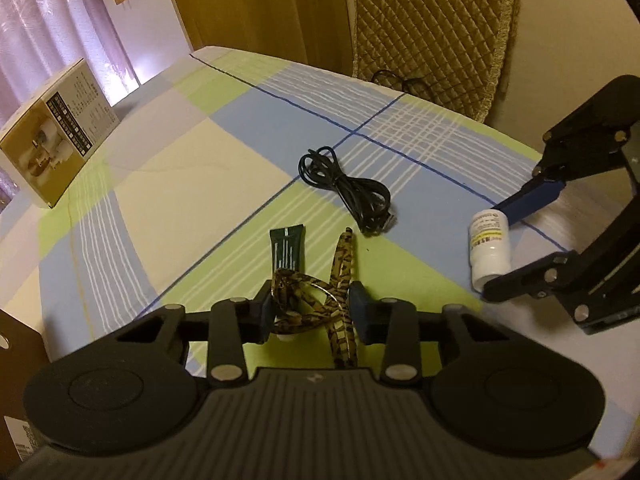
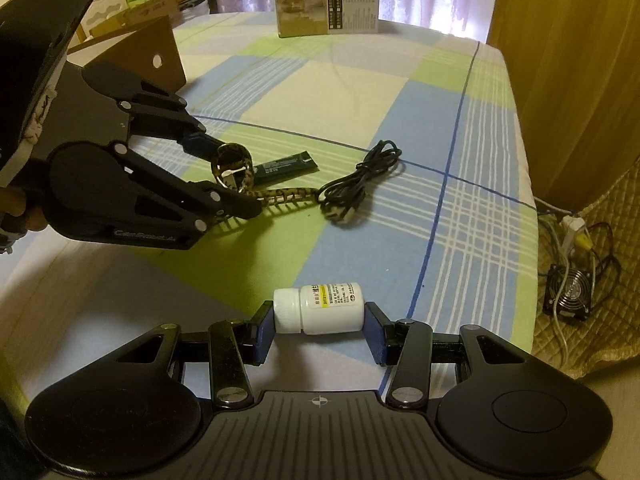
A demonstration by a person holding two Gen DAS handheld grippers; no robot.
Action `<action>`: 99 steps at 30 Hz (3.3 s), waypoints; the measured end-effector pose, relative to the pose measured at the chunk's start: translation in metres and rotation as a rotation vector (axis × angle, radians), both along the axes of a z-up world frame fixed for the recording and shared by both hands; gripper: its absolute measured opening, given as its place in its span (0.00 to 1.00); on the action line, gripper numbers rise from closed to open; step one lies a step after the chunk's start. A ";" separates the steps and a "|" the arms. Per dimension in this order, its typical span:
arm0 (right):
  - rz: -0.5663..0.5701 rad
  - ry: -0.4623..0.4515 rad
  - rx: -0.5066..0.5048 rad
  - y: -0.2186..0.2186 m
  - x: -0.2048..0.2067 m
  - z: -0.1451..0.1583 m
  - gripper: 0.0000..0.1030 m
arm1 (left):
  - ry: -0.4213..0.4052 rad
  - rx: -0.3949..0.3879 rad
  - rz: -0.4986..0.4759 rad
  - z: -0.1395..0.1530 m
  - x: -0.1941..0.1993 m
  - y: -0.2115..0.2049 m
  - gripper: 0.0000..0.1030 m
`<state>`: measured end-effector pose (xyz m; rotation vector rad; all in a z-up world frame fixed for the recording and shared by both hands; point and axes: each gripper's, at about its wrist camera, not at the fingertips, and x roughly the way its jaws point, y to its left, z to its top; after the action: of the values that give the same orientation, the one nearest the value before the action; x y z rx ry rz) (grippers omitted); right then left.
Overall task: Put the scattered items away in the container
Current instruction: 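Grasp the white pill bottle with right tool while left tool grasps the patterned lanyard, then carry the pill bottle and lanyard toward the brown box, then lower both items into the box and open both tools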
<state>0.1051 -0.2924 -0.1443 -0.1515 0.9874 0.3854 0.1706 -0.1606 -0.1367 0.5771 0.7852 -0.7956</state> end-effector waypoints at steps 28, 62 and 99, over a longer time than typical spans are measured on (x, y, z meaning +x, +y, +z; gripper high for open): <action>0.121 -0.039 0.006 0.045 -0.008 0.019 0.43 | 0.051 -0.138 0.296 0.058 -0.059 0.123 0.32; 0.440 -0.156 0.264 0.251 0.025 0.118 0.43 | -0.137 -0.248 0.730 0.159 -0.054 0.372 0.32; 0.683 0.009 -0.169 0.361 0.108 0.049 0.43 | 0.100 0.097 0.773 0.046 0.114 0.429 0.33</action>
<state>0.2134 0.0687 -0.0949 -0.6492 0.9582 0.9251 0.2850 0.2681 -0.0911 0.2751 1.0460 -0.0732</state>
